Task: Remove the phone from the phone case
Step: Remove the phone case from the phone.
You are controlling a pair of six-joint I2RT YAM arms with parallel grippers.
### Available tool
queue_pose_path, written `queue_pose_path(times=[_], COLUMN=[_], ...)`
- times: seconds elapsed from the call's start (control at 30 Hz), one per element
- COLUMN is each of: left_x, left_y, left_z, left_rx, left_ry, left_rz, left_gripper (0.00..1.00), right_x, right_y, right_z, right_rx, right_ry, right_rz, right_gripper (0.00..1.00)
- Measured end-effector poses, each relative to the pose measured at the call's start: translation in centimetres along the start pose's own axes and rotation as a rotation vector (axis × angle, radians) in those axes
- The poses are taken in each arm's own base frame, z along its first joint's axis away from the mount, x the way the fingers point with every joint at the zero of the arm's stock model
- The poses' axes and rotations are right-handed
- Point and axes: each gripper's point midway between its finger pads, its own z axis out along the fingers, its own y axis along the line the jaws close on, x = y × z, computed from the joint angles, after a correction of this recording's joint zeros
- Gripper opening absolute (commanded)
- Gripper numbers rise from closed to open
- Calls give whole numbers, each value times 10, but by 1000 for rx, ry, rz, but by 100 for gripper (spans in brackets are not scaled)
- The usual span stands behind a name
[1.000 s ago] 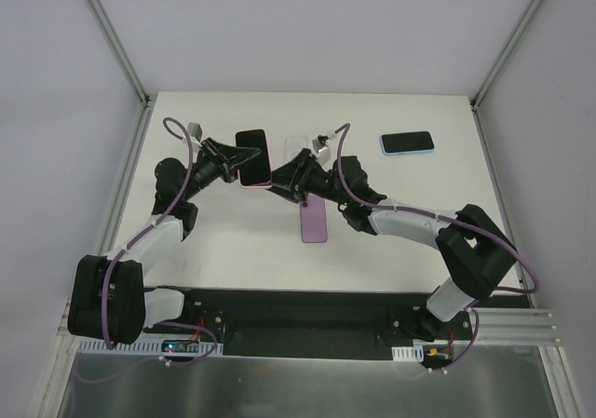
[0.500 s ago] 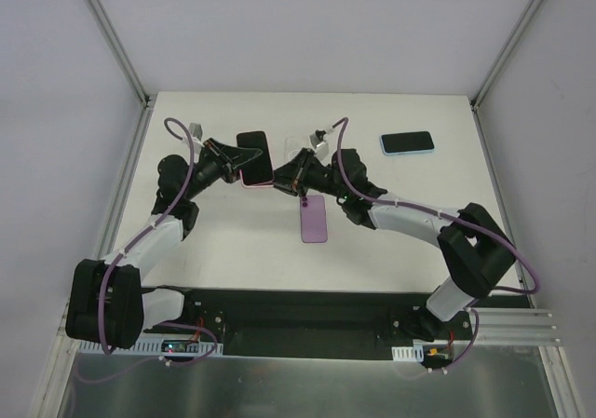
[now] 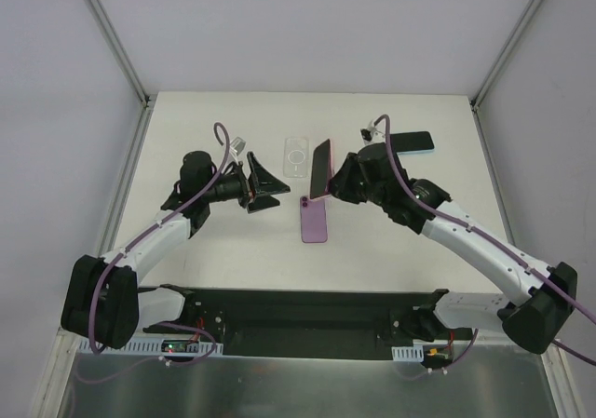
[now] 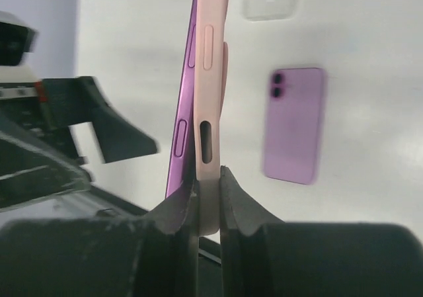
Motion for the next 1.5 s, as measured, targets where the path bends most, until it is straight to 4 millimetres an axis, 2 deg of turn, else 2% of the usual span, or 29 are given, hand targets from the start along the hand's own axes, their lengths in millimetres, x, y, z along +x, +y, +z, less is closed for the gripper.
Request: queue_pose_path(times=[0.13,0.3,0.4,0.57,0.97,1.13,1.5], left_x=[4,5,5,7,9,11,12], left_y=[8,11,13,17,20,21,23], left_z=[1,1,2,3,2,2,1], left_rx=[-19,-27,-33,-41,-49,-58,-65], left_ry=[26,34,39,53,63,68,73], left_rz=[-13,-12,-20,-37,-29,-37,-30], left_gripper=[98,98,98,98,98,98,98], right_x=[5,19,26,41,75,74,77], right_y=[-50,-101,-124,-148,-185,-188,-197], right_z=[-12,-23,-24,-16,6,15,27], right_rx=[201,405,499,575,654,658,678], right_ry=[3,73,127,220,344,311,295], right_rz=[-114,-265,-351,-446,-518,-521,-523], right_gripper=[1,1,1,1,2,15,22])
